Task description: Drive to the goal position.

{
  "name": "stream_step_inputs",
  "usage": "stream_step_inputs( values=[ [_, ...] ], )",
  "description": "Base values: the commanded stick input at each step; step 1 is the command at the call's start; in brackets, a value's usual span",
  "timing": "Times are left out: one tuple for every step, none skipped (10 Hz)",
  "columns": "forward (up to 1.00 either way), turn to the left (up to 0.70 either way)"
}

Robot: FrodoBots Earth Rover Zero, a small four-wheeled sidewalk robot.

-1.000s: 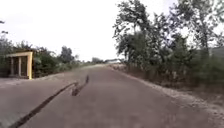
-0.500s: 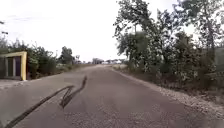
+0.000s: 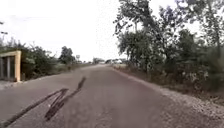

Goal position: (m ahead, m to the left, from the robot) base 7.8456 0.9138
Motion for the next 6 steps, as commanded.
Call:
stream_step_inputs(
  values=[
    [0.85, 0.0],
    [0.85, 0.0],
    [0.85, 0.0],
    [0.85, 0.0],
    [0.85, 0.0],
    [0.85, 0.0]
  ],
)
